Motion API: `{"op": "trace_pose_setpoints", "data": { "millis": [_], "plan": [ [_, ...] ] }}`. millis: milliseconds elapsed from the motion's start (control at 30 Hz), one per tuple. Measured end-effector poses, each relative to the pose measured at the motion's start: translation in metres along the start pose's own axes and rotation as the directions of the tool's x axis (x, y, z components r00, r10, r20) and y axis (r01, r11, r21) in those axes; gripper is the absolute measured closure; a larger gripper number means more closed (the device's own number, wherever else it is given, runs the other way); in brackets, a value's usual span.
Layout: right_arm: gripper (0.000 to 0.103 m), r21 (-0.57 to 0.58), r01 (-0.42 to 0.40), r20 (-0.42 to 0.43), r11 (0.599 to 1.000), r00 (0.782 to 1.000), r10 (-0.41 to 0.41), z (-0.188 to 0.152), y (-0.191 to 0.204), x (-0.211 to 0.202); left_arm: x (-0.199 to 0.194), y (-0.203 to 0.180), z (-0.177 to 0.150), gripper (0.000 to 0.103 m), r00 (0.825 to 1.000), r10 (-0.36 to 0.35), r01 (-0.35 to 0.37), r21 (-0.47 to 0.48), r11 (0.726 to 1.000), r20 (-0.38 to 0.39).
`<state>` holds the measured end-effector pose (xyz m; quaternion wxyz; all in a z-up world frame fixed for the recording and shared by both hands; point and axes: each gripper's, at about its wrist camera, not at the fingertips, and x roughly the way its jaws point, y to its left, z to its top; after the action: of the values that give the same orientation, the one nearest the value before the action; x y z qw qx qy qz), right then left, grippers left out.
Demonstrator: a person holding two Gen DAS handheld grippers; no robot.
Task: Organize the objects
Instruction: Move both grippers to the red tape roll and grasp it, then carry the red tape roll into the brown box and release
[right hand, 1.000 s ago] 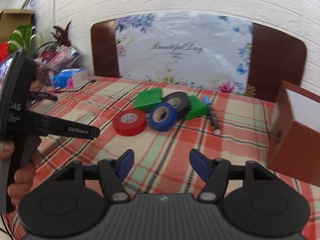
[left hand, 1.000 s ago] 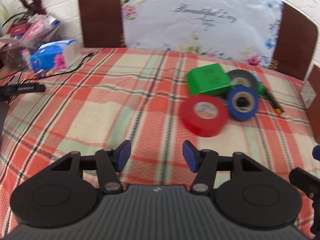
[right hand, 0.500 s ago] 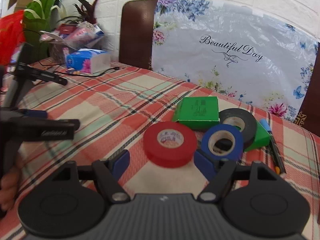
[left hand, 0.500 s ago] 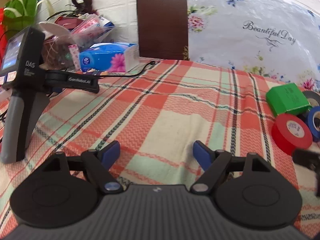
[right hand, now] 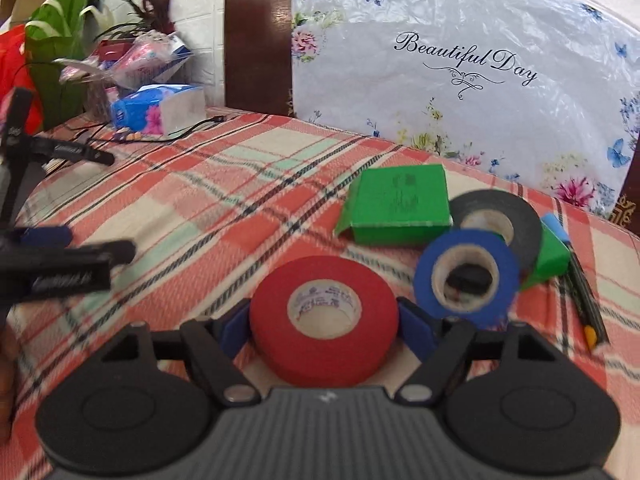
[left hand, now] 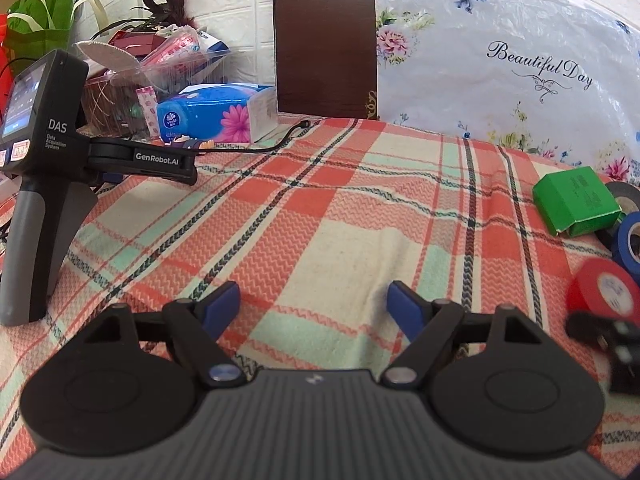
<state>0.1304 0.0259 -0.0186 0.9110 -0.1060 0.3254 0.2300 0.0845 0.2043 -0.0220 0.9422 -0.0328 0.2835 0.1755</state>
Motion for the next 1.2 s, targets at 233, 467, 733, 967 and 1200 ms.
{"op": "trace_pose_setpoints", "data": {
  "millis": [233, 467, 733, 967, 1200],
  "plan": [
    [0.027, -0.001, -0.005, 0.009, 1.000, 1.000, 0.005, -0.053, -0.015, -0.070, 0.001, -0.002, 0.000, 0.020, 1.000, 0.009, -0.009, 0.016, 1.000, -0.002],
    [0.027, 0.115, 0.207, -0.010, 0.972, 0.978, -0.207, -0.104, -0.069, -0.134, -0.012, -0.021, 0.002, 0.022, 0.999, 0.038, -0.036, 0.071, 0.997, -0.033],
    [0.026, 0.265, 0.271, -0.037, 0.925, 0.962, -0.271, -0.150, -0.115, -0.185, -0.109, -0.177, -0.017, 0.031, 0.741, -0.597, 0.654, 0.129, 0.746, -0.307],
    [0.024, 0.172, 0.270, 0.012, 0.948, 0.961, -0.276, -0.158, -0.107, -0.200, -0.132, -0.261, -0.035, 0.035, 0.643, -0.592, 0.742, 0.205, 0.639, -0.485],
    [0.029, 0.230, 0.178, 0.008, 0.957, 0.983, -0.185, -0.164, -0.121, -0.193, -0.141, -0.289, -0.054, 0.073, 0.653, -0.559, 0.746, 0.305, 0.592, -0.512]
  ]
}}
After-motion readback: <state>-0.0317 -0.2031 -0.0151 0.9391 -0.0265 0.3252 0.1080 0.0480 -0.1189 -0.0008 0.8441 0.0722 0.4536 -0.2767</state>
